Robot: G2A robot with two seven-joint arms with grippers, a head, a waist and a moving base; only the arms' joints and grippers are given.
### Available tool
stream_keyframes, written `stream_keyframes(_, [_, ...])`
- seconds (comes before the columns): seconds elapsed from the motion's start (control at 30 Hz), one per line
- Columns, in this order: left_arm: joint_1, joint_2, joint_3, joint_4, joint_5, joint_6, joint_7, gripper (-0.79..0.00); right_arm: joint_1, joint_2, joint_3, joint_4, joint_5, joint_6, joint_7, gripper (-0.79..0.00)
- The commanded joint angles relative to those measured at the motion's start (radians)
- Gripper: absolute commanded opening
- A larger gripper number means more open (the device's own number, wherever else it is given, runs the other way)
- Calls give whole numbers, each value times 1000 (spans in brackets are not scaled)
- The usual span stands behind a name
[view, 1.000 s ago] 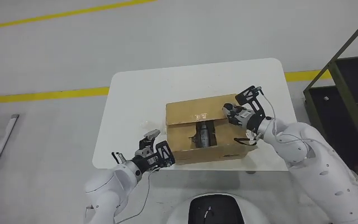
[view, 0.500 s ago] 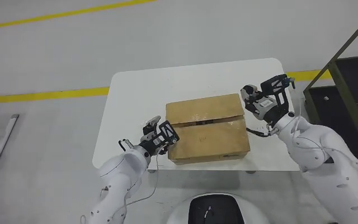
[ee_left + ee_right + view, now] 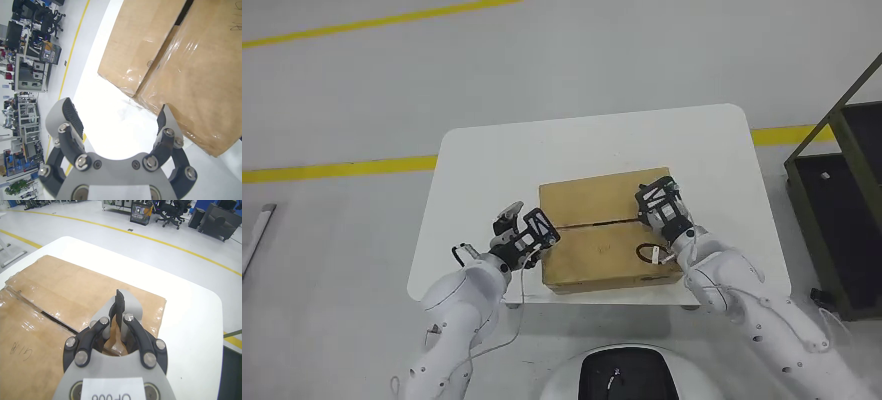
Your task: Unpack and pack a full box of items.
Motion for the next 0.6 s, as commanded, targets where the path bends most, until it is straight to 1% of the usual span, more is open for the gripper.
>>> stream_keyframes(0.0, [-2, 0, -1, -4, 4, 2, -1, 0, 10, -4, -6, 14, 5, -2, 7, -785])
stream_keyframes(0.1, [5, 1, -12, -22, 12, 5, -5, 0, 20, -10, -11, 27, 9, -7, 11, -785])
stream_keyframes(0.27, [45, 7, -68, -29, -19, 7, -8, 0, 21, -17, -16, 36, 13, -13, 15, -785])
stream_keyframes(0.43, [92, 12, -113, -7, -1, 42, -9, 0, 17, -22, -14, 37, 9, -17, 20, -785])
stream_keyframes(0.57, [113, 14, -117, 26, 22, 43, 10, 0, 9, -26, -8, 33, 10, -18, 29, -785])
